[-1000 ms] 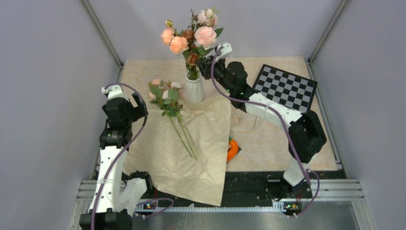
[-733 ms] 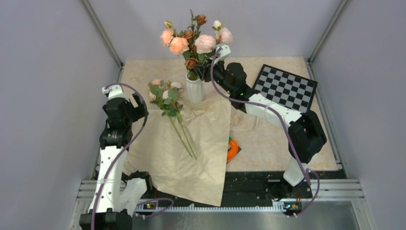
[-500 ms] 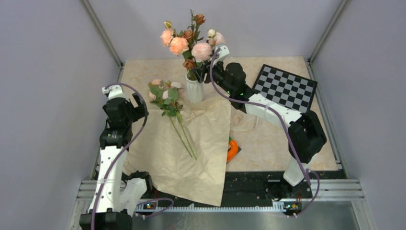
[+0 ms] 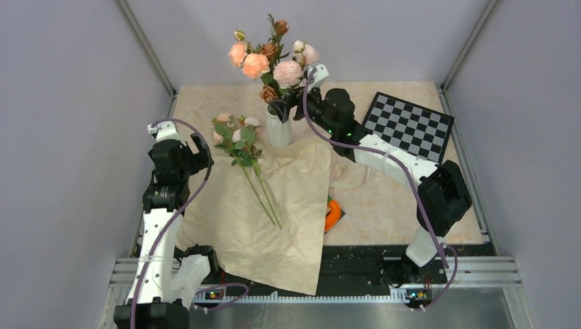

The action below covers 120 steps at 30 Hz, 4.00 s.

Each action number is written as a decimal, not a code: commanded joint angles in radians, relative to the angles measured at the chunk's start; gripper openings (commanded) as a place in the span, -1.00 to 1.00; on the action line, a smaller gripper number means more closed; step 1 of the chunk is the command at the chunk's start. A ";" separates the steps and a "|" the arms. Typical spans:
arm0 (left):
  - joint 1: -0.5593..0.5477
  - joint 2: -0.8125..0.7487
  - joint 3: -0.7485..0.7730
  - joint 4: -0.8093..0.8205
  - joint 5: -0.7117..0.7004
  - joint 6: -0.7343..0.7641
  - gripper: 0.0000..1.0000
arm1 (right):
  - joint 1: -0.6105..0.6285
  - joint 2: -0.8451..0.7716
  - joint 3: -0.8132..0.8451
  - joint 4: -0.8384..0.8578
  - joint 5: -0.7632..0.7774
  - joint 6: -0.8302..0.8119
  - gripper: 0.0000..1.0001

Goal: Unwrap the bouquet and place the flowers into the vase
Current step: Insert the fake flower into the vase, then pick up the fake flower from the wrapping paper.

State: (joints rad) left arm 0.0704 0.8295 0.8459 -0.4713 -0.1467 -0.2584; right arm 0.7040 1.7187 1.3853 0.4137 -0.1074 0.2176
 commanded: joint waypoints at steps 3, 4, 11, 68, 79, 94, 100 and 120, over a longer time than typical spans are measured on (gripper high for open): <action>0.005 0.006 -0.011 0.037 0.013 0.007 0.97 | 0.005 -0.108 -0.007 0.012 -0.005 -0.015 0.63; 0.005 0.006 -0.011 0.036 0.013 0.007 0.97 | 0.005 -0.115 -0.009 0.010 -0.005 -0.017 0.63; 0.004 -0.019 -0.017 0.039 -0.002 0.001 0.97 | 0.005 -0.161 -0.020 -0.006 -0.021 -0.019 0.64; -0.371 0.690 -0.003 0.159 -0.022 -0.421 -0.17 | -0.058 -0.758 -0.595 -0.449 0.141 0.182 0.37; -0.400 0.797 0.069 0.052 -0.096 -0.395 -0.34 | -0.058 -0.755 -0.601 -0.444 0.132 0.190 0.36; -0.414 0.791 0.055 0.037 -0.123 -0.442 -0.92 | -0.058 -0.789 -0.616 -0.464 0.152 0.185 0.36; -0.414 0.730 0.017 0.054 -0.151 -0.477 -1.00 | -0.058 -0.801 -0.620 -0.473 0.165 0.188 0.36; -0.412 0.294 -0.123 0.066 -0.341 -0.548 -1.00 | -0.058 -0.827 -0.632 -0.480 0.202 0.206 0.36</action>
State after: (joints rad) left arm -0.3405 1.2148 0.7418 -0.4267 -0.4393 -0.7967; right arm 0.6563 0.9119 0.7593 -0.0830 0.0803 0.4129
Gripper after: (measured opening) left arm 0.032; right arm 0.681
